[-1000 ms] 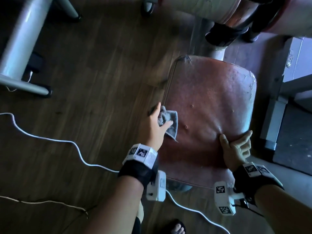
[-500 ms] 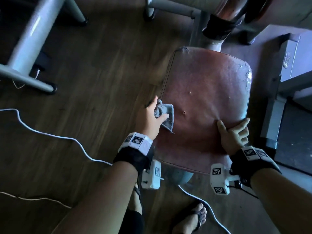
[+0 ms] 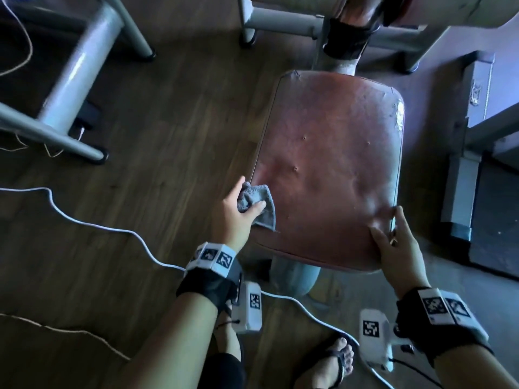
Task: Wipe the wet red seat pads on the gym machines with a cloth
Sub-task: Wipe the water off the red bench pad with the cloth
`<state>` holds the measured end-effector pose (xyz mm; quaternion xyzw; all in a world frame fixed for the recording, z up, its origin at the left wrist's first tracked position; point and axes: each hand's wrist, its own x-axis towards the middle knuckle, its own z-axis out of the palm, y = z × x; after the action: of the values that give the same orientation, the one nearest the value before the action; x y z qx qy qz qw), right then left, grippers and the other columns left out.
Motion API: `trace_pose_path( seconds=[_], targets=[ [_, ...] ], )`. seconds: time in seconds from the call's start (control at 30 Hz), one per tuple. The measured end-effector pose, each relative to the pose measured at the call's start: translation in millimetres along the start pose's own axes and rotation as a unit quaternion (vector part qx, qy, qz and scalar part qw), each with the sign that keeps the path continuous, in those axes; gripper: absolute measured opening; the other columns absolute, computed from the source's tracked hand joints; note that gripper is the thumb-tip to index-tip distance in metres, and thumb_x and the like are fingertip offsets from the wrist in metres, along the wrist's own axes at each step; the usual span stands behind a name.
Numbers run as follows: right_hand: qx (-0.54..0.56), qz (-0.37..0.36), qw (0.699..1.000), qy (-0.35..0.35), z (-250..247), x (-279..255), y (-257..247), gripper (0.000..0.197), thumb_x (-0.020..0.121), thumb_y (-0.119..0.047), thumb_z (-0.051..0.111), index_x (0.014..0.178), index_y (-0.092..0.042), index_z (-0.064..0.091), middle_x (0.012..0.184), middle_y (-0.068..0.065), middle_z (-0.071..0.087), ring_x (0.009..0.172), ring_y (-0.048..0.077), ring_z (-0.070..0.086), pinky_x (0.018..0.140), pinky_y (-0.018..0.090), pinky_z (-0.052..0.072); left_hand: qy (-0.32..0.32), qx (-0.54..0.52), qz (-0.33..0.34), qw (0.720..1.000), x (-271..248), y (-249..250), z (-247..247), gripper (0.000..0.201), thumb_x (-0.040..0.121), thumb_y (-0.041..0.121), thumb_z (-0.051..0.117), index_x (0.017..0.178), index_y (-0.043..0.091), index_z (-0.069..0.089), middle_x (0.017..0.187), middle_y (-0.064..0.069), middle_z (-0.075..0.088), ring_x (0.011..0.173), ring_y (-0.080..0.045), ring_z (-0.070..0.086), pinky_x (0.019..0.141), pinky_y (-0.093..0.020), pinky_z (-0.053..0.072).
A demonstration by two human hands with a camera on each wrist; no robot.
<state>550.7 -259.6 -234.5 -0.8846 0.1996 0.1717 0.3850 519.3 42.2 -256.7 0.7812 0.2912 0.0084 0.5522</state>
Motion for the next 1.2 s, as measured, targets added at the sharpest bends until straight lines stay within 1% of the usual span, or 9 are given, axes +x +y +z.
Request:
trace_pose_path(
  seconds=[0.13, 0.27, 0.4, 0.53, 0.63, 0.83, 1.0, 1.1, 1.2],
  targets=[
    [0.016, -0.007, 1.0, -0.001, 2.0, 7.4, 15.1, 0.073, 0.088, -0.032, 0.067, 0.151, -0.035, 0.029, 0.098, 0.007, 0.063, 0.093, 0.028, 0.06, 0.09, 0.044, 0.049, -0.002, -0.007, -0.006, 1.0, 10.4, 5.2, -1.4, 0.072, 0.076, 0.014, 0.084, 0.14, 0.007, 0.052, 0.12, -0.009, 0.069, 0.099, -0.011, 0.066, 0.095, -0.023, 0.051],
    [0.048, 0.006, 0.999, -0.024, 2.0, 14.9, 24.5, 0.087, 0.065, -0.061, 0.062, 0.142, -0.053, 0.022, 0.113, 0.002, 0.067, 0.108, 0.024, 0.063, 0.099, 0.051, 0.048, 0.021, 0.012, 0.015, 1.0, -18.7, -1.5, 0.1, 0.074, 0.078, 0.014, 0.082, 0.144, 0.008, 0.049, 0.122, -0.002, 0.067, 0.105, -0.011, 0.065, 0.1, -0.032, 0.051],
    [0.058, -0.01, 0.997, -0.045, -0.3, 14.6, 29.0, 0.08, 0.063, -0.063, 0.06, 0.135, -0.068, 0.025, 0.128, 0.0, 0.063, 0.119, 0.02, 0.059, 0.104, 0.05, 0.045, 0.042, 0.086, 0.018, 0.995, -47.6, -8.6, -3.8, 0.073, 0.082, 0.03, 0.079, 0.146, 0.019, 0.047, 0.13, 0.006, 0.063, 0.115, -0.008, 0.061, 0.101, -0.024, 0.046],
    [0.063, -0.02, 0.996, -0.058, -4.0, 12.3, 38.0, 0.076, 0.061, -0.062, 0.061, 0.127, -0.076, 0.027, 0.132, -0.004, 0.061, 0.123, 0.02, 0.057, 0.105, 0.053, 0.043, 0.017, -0.01, -0.031, 0.999, -40.6, -7.4, -2.4, 0.089, 0.07, 0.053, 0.077, 0.147, 0.028, 0.04, 0.132, 0.01, 0.06, 0.12, -0.005, 0.058, 0.107, -0.031, 0.043],
    [0.076, -0.018, 0.994, -0.072, -7.8, 8.1, 40.5, 0.073, 0.061, -0.06, 0.064, 0.125, -0.075, 0.031, 0.128, -0.009, 0.064, 0.121, 0.022, 0.059, 0.1, 0.06, 0.045, 0.043, -0.064, -0.082, 0.994, -45.8, -6.9, -1.9, 0.106, 0.067, 0.06, 0.072, 0.153, 0.019, 0.025, 0.138, 0.005, 0.054, 0.126, -0.007, 0.052, 0.108, -0.027, 0.038],
    [0.07, -0.021, 0.992, -0.107, -19.5, 7.1, 34.9, 0.08, 0.061, -0.059, 0.068, 0.132, -0.066, 0.033, 0.121, -0.012, 0.068, 0.116, 0.023, 0.062, 0.098, 0.062, 0.046, 0.173, -0.047, -0.099, 0.979, -97.1, -3.2, 13.9, 0.049, 0.075, 0.023, 0.084, 0.115, 0.015, 0.058, 0.107, 0.006, 0.066, 0.096, -0.01, 0.061, 0.075, -0.001, 0.038],
    [0.09, -0.034, 0.977, -0.19, -35.8, 13.3, 22.0, 0.111, 0.03, -0.083, 0.078, 0.129, -0.047, 0.044, 0.124, 0.008, 0.06, 0.091, 0.008, 0.067, 0.084, 0.057, 0.054, 0.218, -0.121, -0.122, 0.961, -128.8, 0.3, 61.3, 0.052, 0.067, 0.034, 0.082, 0.104, 0.017, 0.049, 0.105, -0.008, 0.058, 0.096, -0.024, 0.059, 0.088, -0.045, 0.051],
    [0.076, -0.041, 0.969, -0.232, -49.9, 17.2, 15.7, 0.101, 0.015, -0.081, 0.079, 0.109, -0.064, 0.045, 0.11, 0.008, 0.068, 0.096, 0.03, 0.066, 0.075, 0.051, 0.052, 0.24, -0.188, -0.145, 0.941, -137.5, 8.6, 77.5, 0.057, 0.075, 0.026, 0.082, 0.121, 0.021, 0.047, 0.12, -0.006, 0.059, 0.11, -0.021, 0.061, 0.096, -0.042, 0.052],
    [0.081, -0.032, 0.957, -0.278, -63.2, 18.1, 8.0, 0.1, 0.007, -0.077, 0.083, 0.1, -0.065, 0.05, 0.093, 0.0, 0.074, 0.083, 0.026, 0.066, 0.074, 0.043, 0.047, 0.266, -0.223, -0.157, 0.925, -132.3, 13.8, 78.3, 0.077, 0.081, 0.019, 0.079, 0.146, 0.019, 0.037, 0.144, -0.004, 0.049, 0.131, -0.016, 0.05, 0.111, -0.036, 0.042]
  ],
)
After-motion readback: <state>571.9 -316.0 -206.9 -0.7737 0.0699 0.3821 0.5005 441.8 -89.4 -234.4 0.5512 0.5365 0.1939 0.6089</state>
